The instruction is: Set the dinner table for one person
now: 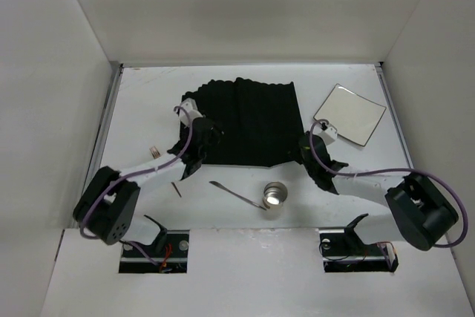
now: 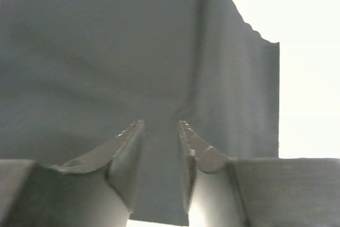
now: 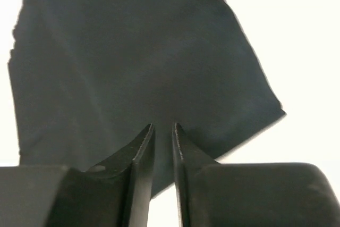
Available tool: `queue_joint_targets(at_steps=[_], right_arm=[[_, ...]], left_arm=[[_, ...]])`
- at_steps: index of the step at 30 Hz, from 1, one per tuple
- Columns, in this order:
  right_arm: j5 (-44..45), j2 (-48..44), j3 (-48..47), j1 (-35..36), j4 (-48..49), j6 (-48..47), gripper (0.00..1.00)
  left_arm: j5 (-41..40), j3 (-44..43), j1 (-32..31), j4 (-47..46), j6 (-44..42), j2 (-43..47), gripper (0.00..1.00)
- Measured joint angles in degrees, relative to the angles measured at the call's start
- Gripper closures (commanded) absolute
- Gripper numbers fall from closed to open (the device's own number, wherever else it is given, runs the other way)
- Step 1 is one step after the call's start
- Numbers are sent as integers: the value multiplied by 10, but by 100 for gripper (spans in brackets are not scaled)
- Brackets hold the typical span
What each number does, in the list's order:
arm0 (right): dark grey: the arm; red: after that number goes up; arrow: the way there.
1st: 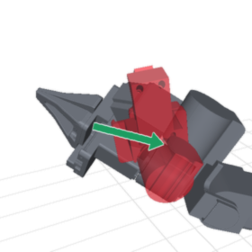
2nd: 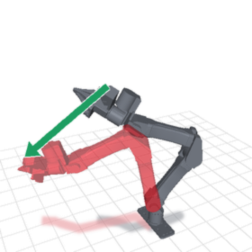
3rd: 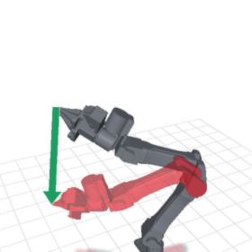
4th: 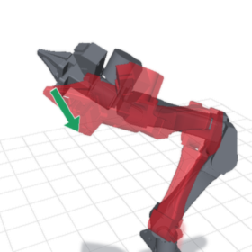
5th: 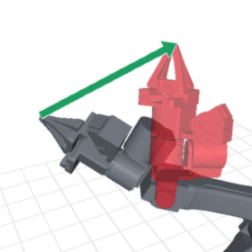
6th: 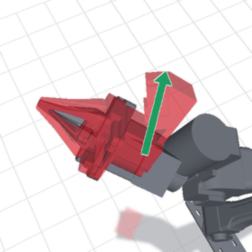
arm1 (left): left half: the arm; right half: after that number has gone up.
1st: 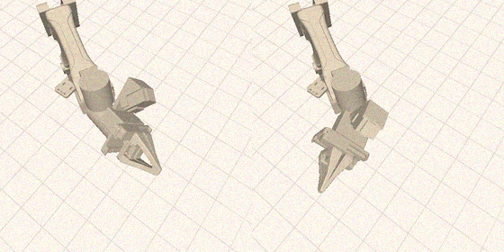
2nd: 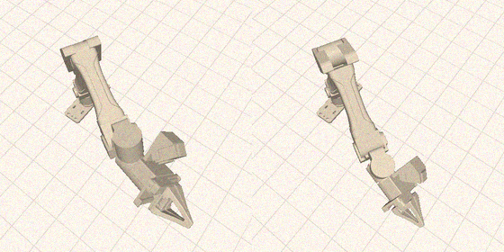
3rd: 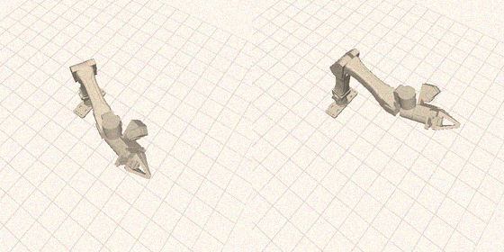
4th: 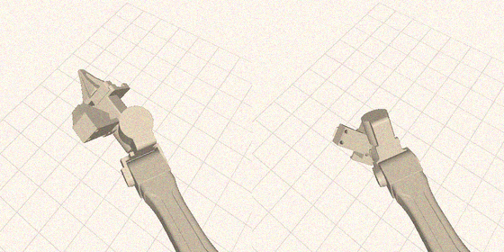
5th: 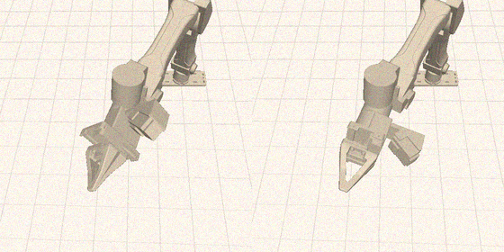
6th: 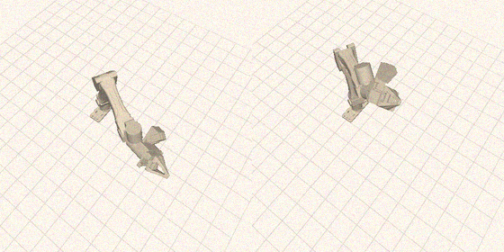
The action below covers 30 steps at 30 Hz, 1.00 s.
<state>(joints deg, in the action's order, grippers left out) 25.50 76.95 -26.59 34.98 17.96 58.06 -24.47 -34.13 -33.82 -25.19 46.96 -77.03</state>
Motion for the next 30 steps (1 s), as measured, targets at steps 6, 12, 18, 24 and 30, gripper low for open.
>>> queue_joint_targets(at_steps=[6,12,18,24,30], right_arm=[[-6,10,-37,-1,2,-27,71],[-10,49,-38,-1,11,-21,78],[-5,58,23,-1,41,14,80],[2,46,59,3,75,52,81],[8,14,82,8,69,67,82]], left_arm=[[68,-185,14,-6,-2,-190,77],[130,-371,17,8,-2,-374,76],[142,-477,17,27,0,-487,74],[146,-523,26,15,5,-529,63],[150,-500,28,-32,4,-525,52]])
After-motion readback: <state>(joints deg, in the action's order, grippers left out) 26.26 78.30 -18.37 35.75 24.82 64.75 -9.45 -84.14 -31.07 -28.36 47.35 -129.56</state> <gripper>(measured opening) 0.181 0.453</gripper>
